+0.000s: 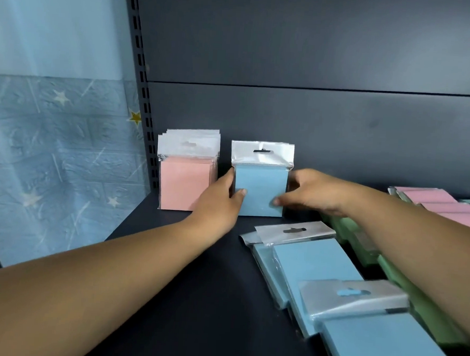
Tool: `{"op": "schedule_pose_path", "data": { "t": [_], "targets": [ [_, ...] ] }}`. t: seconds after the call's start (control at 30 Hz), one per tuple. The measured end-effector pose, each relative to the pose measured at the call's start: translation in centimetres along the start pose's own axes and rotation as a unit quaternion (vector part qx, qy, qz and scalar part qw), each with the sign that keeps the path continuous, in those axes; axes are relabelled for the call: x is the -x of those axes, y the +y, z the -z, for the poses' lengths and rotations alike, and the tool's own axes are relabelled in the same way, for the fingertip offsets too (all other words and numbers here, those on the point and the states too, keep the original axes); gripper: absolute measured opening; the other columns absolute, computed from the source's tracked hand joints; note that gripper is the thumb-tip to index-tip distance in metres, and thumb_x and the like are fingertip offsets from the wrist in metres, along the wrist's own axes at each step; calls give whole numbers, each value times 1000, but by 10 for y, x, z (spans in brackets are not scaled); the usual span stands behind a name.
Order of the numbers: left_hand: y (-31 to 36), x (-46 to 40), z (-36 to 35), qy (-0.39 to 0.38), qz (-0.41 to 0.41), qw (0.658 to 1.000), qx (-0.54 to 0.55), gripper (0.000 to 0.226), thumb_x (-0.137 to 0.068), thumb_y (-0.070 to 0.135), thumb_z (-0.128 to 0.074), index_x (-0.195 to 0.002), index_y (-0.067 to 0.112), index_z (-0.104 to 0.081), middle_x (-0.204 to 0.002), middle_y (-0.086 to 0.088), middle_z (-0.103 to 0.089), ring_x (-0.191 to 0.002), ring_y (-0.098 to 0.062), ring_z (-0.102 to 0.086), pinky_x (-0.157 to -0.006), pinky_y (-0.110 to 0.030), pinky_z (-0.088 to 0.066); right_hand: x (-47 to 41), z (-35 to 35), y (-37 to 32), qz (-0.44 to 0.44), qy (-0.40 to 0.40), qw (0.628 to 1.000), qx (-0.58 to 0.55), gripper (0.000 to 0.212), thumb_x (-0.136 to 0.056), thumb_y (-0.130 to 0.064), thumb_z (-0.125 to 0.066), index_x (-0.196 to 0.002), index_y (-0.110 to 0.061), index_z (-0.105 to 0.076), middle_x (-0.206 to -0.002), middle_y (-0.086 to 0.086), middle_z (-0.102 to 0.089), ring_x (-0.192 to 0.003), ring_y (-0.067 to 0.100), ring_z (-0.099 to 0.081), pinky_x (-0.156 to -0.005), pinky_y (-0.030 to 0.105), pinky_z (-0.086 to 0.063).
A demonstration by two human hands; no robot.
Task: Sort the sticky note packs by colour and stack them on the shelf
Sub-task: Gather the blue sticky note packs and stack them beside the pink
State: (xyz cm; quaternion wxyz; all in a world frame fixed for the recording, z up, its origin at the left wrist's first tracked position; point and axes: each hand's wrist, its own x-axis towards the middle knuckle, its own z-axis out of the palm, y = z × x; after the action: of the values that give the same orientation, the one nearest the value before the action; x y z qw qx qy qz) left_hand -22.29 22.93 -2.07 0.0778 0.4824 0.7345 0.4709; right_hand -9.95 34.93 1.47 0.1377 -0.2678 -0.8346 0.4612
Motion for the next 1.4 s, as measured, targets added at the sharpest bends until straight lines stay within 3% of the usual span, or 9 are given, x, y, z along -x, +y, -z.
{"op": "schedule_pose_path", "data": {
  "t": [0.07, 0.23, 0.37, 0.5, 0.63, 1.1, 1.17, 1.27, 1.4],
  "targets": [
    [4, -4, -6, 6, 6, 999, -37, 36, -97, 18, -42, -133, 21, -46, -128, 1, -57, -117, -20, -52, -94, -23, -38, -2, 3, 3, 4, 24, 999, 39, 30, -82, -2, -66, -110, -10, -60, -101, -2, -64, -92, 13, -60, -73, 11, -48],
    [11, -24, -23, 23, 50, 998, -27, 31, -97, 16, -39, -125, 11, -52, -124, -8, -58, -113, -25, -53, -86, -24, -37, -20, 8, 14, -13, 95, 993, 66, 32, -83, -9, -66, -114, -10, -58, -116, 7, -64, -106, 24, -60, -96, 38, -48],
    [9, -34, -28, 43, 65, 997, -22, 32, -97, 13, -38, -125, 9, -53, -124, -9, -59, -113, -26, -54, -87, -25, -39, -31, 6, 19, -12, 119, 990, 78, 37, -83, -15, -66, -116, -12, -51, -114, 5, -63, -96, 21, -59, -83, 32, -46],
    [7, -40, -28, 52, 64, 997, -6, 33, -96, 11, -39, -126, 11, -54, -125, -7, -60, -113, -25, -55, -86, -24, -38, -36, 6, 17, -15, 130, 988, 85, 38, -83, -16, -67, -117, -11, -52, -119, 7, -62, -108, 24, -59, -98, 40, -45],
    [4, -42, -29, 62, 65, 995, 30, 32, -95, 9, -41, -124, 11, -56, -123, -7, -62, -111, -24, -57, -87, -24, -40, -37, 6, 16, -19, 137, 987, 84, 34, -83, -14, -67, -115, -8, -55, -120, 9, -62, -110, 26, -59, -100, 41, -45],
    [6, -38, -27, 85, 91, 991, 50, 25, -95, 11, -44, -111, 6, -62, -112, -11, -65, -104, -26, -59, -80, -23, -39, -36, 5, 15, -66, 129, 983, 117, 32, -84, -28, -65, -96, 2, -64, -99, 18, -68, -88, 31, -64, -89, 42, -51],
    [7, -36, -26, 78, 103, 991, 36, 22, -95, 13, -44, -106, 6, -62, -108, -12, -64, -104, -29, -58, -83, -27, -40, -32, 6, 10, -73, 132, 974, 168, 32, -84, -34, -65, -81, -3, -59, -82, 10, -62, -75, 25, -59, -71, 30, -50],
    [14, -24, -17, 47, 110, 993, 6, 23, -97, 22, -42, -95, 7, -59, -86, -6, -58, -88, -25, -51, -77, -27, -37, -16, 12, -13, -81, 154, 942, 286, 40, -87, -39, -59, -63, -12, -42, -65, 1, -43, -64, 19, -44, -49, 25, -29],
    [28, 10, 0, -38, 72, 995, -56, 28, -97, 36, -40, -80, 14, -46, -76, 1, -44, -73, -17, -41, -65, -28, -31, 11, 20, -36, -80, 89, 960, 253, 36, -89, -40, -56, -81, -6, -54, -69, 5, -56, -63, 21, -55, -55, 23, -42]
  ]
}}
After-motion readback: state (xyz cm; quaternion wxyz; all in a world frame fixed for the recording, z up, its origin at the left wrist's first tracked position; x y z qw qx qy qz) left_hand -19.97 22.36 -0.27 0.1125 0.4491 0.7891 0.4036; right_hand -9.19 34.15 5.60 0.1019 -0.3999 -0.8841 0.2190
